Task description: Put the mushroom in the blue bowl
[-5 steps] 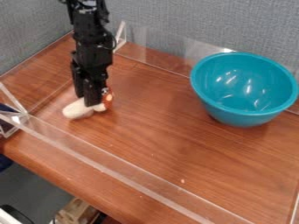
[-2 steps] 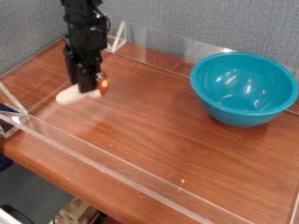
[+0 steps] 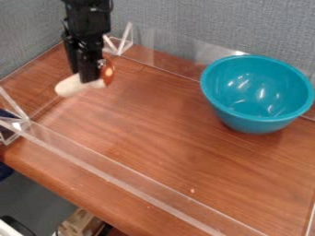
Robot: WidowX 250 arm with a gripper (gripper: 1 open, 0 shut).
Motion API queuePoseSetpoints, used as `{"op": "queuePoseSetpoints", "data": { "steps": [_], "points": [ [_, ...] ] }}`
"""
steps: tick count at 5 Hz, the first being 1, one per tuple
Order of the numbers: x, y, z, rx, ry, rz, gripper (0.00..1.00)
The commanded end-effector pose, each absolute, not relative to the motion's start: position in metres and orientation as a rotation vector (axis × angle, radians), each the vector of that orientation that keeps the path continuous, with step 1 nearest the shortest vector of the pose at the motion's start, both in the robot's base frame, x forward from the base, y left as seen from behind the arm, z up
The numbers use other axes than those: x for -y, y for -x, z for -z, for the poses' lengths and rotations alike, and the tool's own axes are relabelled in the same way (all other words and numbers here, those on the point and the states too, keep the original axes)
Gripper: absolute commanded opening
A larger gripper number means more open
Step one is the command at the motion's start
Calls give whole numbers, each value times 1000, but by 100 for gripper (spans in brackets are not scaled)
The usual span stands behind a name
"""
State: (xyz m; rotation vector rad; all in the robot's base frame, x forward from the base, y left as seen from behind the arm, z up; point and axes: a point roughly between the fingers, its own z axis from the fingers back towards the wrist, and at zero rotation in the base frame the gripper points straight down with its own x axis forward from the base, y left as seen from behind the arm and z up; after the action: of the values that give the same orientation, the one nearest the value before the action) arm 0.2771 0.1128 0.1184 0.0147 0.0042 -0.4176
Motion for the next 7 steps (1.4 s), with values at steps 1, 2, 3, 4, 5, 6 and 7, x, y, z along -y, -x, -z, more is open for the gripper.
{"op": "queuePoseSetpoints", "data": {
  "steps": [1, 2, 3, 4, 5, 6, 7],
  "points": [
    [-102, -285, -153, 85, -71, 466, 0],
    [-91, -286, -161, 97, -74, 510, 0],
    [-79, -287, -166, 109, -73, 552, 0],
    [-68, -288, -167, 115, -70, 599, 0],
    [-57, -288, -171, 127, -69, 642, 0],
    [-42, -289, -173, 136, -66, 697, 0],
    [-21, -290, -175, 144, -60, 759, 0]
  ]
}}
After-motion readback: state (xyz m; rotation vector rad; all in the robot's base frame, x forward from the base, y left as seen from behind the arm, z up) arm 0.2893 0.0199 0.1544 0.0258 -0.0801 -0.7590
